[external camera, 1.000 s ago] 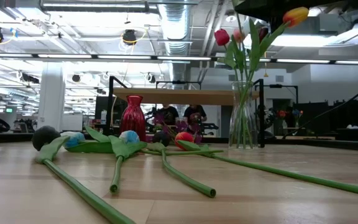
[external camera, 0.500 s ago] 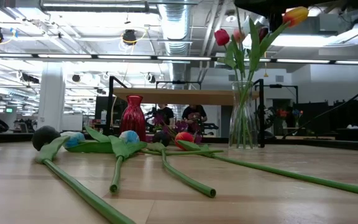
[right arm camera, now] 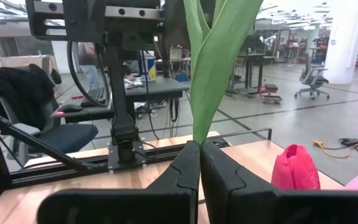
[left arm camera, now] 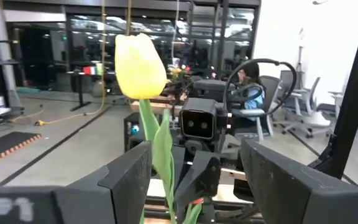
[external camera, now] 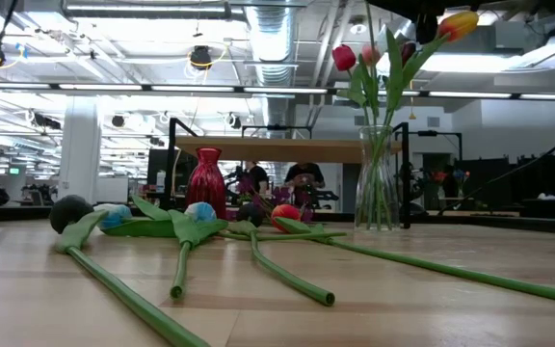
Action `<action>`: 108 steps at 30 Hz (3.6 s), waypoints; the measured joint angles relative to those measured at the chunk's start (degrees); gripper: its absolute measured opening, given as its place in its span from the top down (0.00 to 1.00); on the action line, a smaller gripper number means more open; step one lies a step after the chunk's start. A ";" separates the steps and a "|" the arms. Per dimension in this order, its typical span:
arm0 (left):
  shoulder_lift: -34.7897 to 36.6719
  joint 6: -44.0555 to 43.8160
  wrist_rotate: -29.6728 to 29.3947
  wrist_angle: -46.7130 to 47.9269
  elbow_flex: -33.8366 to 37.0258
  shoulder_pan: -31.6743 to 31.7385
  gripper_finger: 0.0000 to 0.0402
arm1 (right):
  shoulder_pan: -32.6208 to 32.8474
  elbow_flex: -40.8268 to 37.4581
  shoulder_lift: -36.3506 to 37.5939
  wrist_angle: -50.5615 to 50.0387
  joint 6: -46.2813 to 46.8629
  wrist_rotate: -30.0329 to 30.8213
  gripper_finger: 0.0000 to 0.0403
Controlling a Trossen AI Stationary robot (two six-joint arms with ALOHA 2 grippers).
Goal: Pick and place flowers into a vace then onto a shelf
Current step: Put the yellow tulip into the transparent vase
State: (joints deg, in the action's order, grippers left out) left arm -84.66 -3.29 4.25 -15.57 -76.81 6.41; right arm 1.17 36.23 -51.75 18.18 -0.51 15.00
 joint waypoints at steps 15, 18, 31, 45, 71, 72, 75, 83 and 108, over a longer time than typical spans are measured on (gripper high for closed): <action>-8.38 0.68 3.45 0.79 -9.64 0.87 0.41 | -0.02 0.00 0.00 -0.14 -1.02 -1.72 1.00; -8.38 0.68 2.54 0.63 -9.64 1.55 0.41 | -0.02 0.00 0.00 -0.14 -1.33 -2.67 1.00; -8.38 -2.03 3.94 1.37 -9.64 3.15 0.41 | -0.02 0.00 0.00 -0.07 -2.62 -5.34 1.00; -8.38 -2.07 8.89 -0.97 -9.60 3.20 0.41 | -0.15 0.00 0.00 -0.09 -2.58 -7.58 1.00; -14.04 -3.27 11.87 2.63 -15.70 3.76 0.63 | -0.02 0.02 0.02 -1.19 -2.52 -7.63 1.00; -14.02 -3.15 11.91 2.37 -15.72 3.76 0.68 | -0.02 0.02 0.02 -1.20 -2.52 -7.61 1.00; -13.99 -3.09 12.04 2.16 -15.72 3.76 0.81 | -0.02 0.02 0.02 -1.21 -2.52 -7.61 1.00; -13.99 -2.44 15.51 2.12 -15.72 4.46 0.99 | -0.04 0.02 0.02 -1.12 -2.41 -7.58 1.00; -11.51 0.77 14.91 3.35 -15.72 5.94 1.00 | 1.94 4.82 0.11 -3.64 -1.36 -7.48 0.55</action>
State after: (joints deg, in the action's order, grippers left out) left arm -96.17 -2.52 19.16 -12.22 -92.53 12.36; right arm 3.11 41.04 -51.64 14.54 -1.87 7.53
